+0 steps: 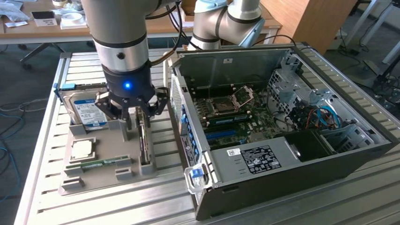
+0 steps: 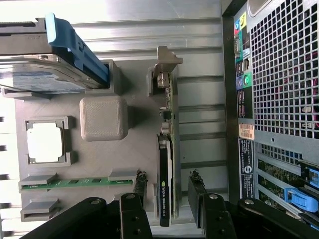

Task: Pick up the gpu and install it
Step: 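Pick up the gpu and move the gpu toward the slot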

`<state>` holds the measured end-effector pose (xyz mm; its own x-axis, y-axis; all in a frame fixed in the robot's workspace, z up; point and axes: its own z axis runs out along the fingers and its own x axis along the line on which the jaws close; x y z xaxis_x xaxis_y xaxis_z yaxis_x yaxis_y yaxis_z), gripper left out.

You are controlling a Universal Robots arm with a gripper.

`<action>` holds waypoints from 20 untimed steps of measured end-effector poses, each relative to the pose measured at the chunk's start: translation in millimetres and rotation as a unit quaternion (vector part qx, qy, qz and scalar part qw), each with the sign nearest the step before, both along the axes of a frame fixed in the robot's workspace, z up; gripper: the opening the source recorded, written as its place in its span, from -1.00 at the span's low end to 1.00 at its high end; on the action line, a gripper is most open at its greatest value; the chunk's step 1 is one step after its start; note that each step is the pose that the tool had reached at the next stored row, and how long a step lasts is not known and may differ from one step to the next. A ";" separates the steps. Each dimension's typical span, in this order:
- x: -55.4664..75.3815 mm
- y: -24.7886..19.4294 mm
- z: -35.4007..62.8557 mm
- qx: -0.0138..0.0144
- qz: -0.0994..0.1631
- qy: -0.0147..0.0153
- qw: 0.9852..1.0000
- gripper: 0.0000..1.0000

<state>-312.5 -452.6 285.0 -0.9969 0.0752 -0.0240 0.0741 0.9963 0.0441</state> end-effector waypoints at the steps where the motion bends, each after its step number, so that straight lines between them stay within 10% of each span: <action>1: 0.1 0.0 -0.1 0.000 0.000 0.000 1.000 -0.06; 20: 4.4 0.0 -14.9 0.000 0.000 0.000 1.000 -0.06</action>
<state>-308.1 -452.5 270.1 -0.9969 0.0754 -0.0241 0.0743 0.9962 0.0447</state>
